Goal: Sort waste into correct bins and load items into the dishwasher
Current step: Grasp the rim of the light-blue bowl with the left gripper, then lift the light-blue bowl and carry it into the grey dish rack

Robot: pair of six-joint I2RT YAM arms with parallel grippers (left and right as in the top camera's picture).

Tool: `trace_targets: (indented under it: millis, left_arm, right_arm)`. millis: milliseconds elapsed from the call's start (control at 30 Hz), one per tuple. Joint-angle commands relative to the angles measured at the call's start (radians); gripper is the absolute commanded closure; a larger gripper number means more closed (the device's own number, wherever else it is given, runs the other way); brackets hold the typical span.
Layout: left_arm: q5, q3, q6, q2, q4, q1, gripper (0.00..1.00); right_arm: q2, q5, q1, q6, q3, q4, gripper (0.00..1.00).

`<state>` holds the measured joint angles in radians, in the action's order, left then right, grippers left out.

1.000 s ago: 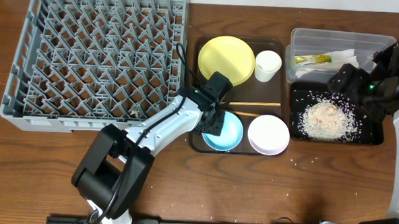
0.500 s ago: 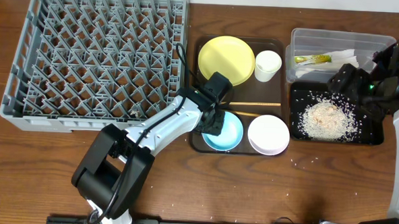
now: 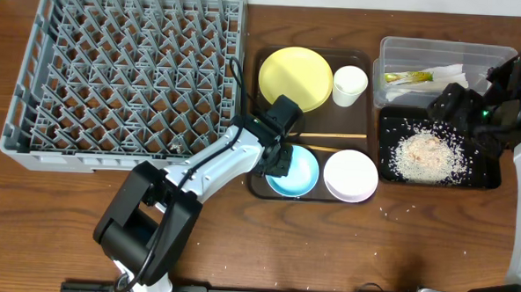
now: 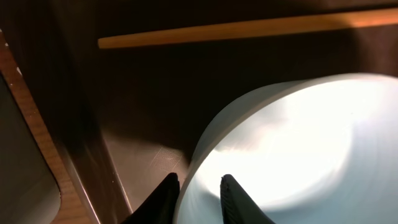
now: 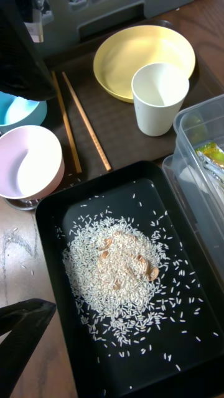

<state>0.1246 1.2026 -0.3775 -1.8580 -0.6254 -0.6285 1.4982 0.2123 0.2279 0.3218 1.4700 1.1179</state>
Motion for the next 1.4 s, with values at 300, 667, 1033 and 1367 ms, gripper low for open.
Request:
trace_targets:
  millis: [300,667,1033,1367]
  left_arm:
    - [-0.005,-0.017,-0.003,-0.023,0.006,0.002,0.93]
    - [-0.172,0.054,0.002,0.21,-0.084,0.005,0.93]
    - [-0.693,0.054,0.106,0.447,-0.037,0.044,0.93]
    - [-0.747,0.198,0.208,0.414,-0.06,0.174,0.92]
  right_arm:
    - [-0.007,0.005,-0.001,-0.001,0.013,0.001,0.01]
    - [-0.007,0.005,-0.001,-0.001,0.013,0.001,0.01]
    - [-0.007,0.005,-0.001,-0.001,0.013,0.001,0.01]
    - [-0.007,0.005,-0.001,-0.001,0.013,0.001,0.01]
